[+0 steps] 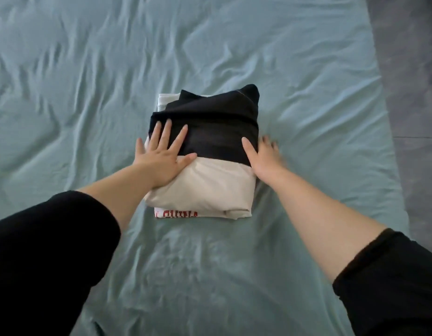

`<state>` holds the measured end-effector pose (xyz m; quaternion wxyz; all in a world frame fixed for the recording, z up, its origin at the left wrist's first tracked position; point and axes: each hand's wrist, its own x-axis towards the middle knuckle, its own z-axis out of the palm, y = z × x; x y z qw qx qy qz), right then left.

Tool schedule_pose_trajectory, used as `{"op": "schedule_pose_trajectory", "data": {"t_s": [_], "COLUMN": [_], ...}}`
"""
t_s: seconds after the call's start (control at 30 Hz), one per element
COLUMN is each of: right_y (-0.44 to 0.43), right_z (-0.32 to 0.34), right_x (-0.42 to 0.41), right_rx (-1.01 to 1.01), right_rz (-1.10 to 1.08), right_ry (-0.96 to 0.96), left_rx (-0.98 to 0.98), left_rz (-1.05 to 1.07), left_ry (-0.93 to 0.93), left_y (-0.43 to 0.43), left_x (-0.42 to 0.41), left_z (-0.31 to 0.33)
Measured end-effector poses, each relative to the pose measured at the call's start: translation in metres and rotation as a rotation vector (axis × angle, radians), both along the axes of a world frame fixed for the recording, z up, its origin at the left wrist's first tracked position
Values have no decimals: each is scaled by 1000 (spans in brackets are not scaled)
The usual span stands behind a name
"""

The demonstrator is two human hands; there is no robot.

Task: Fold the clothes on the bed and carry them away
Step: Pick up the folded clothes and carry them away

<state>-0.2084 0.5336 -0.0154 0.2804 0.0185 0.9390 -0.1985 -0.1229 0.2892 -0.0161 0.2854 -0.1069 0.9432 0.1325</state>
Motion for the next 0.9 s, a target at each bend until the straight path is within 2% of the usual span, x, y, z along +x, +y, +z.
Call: {"op": "schedule_pose_trajectory", "data": {"t_s": [0.07,0.13,0.17,0.23,0.3,0.43,0.67,0.9], "right_y": [6,12,14,12,5,-10,-13,-8], "right_z": [4,10,12,15,16,9,20,69], "right_x": [12,27,31,30,19,9,27,88], "right_rx": [-174,-301,-329,-386,-482,-600,-818,-799], "right_rz": [-76,-275,-365,-512,-608,-559,-664,-810], "right_ry": [186,76,-38,-216,-377,-488,-618,-511], "left_rx": [33,140,248,540,724,805,879,924], "left_rz": [67,324,512,865,1065,1094,1097,1090], "left_ry": [211,354,338,188,62,46,70,38], "left_y": [2,4,4,4,2,-8,0,7], "left_x": [15,34,39,42,36,14,16,54], "left_z": [7,16,20,25,27,24,34,86]}}
